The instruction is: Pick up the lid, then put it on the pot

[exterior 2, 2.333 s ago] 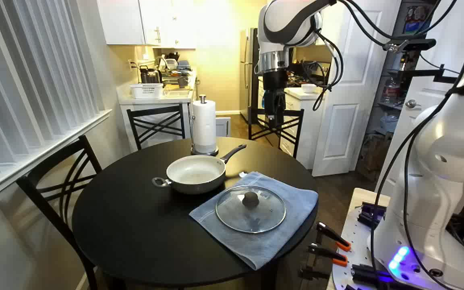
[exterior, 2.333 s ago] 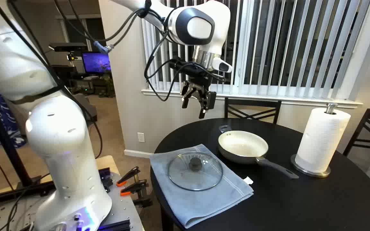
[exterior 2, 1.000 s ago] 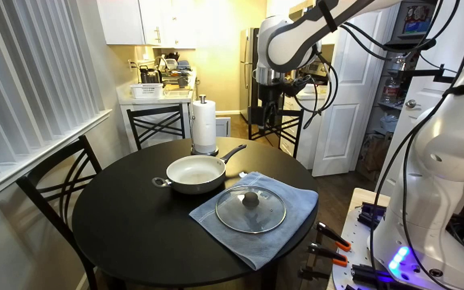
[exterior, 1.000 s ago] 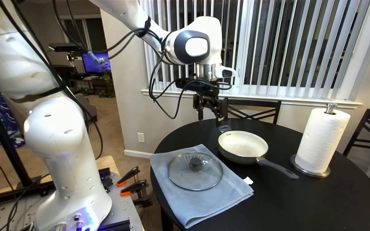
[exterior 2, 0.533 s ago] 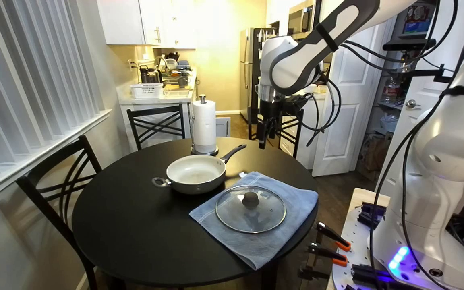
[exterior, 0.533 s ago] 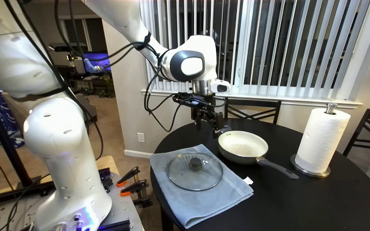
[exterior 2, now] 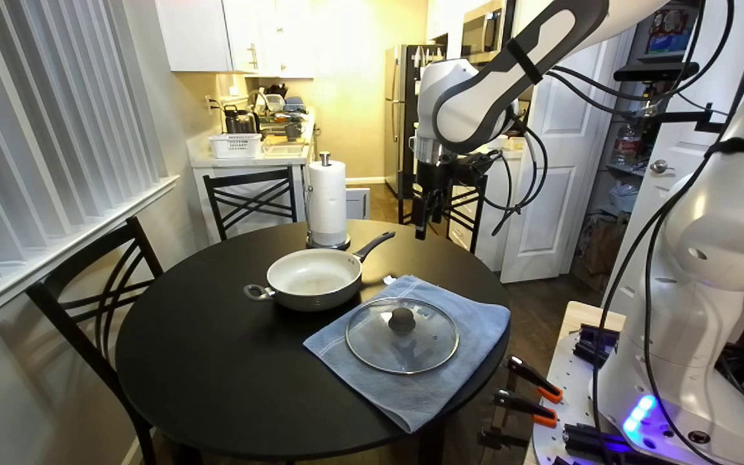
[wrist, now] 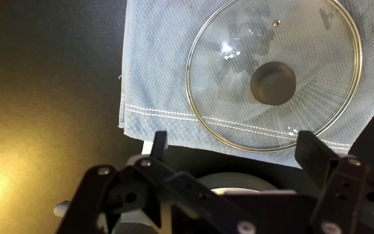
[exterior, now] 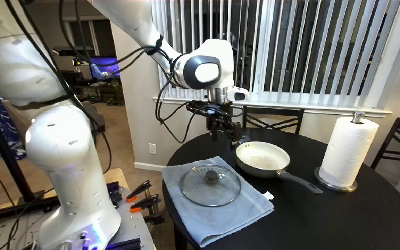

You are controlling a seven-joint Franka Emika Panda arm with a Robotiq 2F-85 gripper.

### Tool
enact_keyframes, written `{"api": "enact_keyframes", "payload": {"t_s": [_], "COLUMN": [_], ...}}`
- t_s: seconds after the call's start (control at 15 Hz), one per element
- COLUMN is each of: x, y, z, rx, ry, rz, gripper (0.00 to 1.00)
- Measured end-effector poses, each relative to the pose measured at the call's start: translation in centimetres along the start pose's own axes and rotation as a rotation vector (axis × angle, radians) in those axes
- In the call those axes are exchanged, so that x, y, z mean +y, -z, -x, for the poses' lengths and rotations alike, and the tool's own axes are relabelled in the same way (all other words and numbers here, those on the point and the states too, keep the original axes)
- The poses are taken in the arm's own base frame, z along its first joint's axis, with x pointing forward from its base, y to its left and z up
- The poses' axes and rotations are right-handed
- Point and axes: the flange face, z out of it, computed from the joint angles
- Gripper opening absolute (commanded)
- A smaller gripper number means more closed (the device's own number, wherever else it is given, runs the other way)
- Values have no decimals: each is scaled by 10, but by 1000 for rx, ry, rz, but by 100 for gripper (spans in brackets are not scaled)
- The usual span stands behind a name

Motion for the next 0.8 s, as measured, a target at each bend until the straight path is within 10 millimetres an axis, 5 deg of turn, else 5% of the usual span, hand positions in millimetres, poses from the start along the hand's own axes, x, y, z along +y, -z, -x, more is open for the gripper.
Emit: {"api": "enact_keyframes", "payload": {"t_s": [0.4,0.8], "x": [-8,-61], "y": [-10,-64], "z": [5,15], "rx": [-8,39], "ry": [24,150], "rz": [-4,-15], "gripper": [100,100]}}
